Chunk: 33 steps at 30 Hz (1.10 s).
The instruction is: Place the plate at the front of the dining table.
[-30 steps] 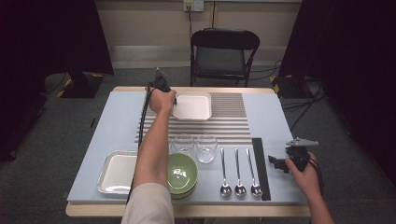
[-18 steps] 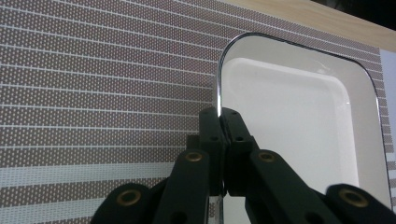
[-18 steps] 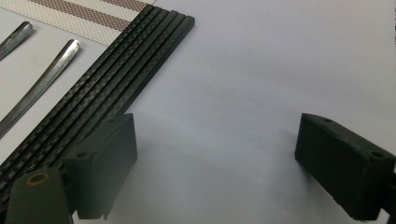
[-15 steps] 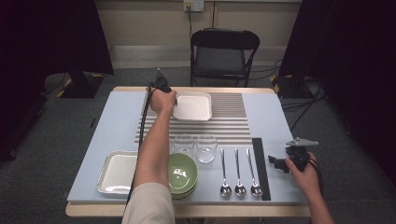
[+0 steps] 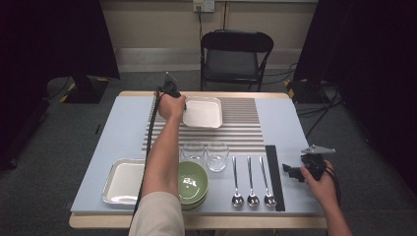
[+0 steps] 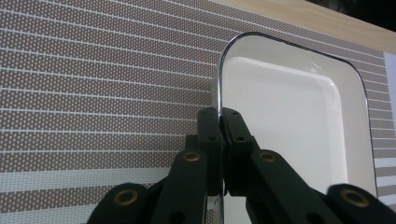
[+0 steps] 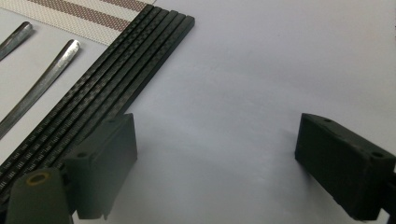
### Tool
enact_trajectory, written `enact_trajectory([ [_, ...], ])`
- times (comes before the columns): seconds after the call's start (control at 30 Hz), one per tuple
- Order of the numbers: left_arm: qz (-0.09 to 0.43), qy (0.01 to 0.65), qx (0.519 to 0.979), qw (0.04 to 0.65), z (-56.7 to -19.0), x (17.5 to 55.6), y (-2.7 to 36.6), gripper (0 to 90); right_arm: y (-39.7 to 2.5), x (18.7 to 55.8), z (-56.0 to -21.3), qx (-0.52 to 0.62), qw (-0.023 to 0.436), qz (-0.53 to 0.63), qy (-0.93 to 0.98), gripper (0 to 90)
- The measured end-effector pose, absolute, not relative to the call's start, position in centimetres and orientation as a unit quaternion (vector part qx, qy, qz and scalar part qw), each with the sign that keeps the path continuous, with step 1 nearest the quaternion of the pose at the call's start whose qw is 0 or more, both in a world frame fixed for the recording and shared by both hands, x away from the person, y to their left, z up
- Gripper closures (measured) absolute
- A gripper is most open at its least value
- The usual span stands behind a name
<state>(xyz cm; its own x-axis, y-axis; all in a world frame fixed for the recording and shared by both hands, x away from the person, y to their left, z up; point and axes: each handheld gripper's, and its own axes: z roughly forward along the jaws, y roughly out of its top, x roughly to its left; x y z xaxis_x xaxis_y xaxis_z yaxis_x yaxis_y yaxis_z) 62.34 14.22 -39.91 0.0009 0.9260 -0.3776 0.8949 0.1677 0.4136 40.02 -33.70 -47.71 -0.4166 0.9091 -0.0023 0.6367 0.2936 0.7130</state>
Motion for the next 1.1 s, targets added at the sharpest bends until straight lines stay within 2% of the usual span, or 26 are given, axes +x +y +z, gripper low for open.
enact_trajectory([
  [1.1, 0.041, 0.708, 0.645, 0.284, -40.85, 62.84, 14.23, 86.9, -33.70, 40.02, -47.71, 0.498, 0.210, 0.325, 0.776, 11.5],
])
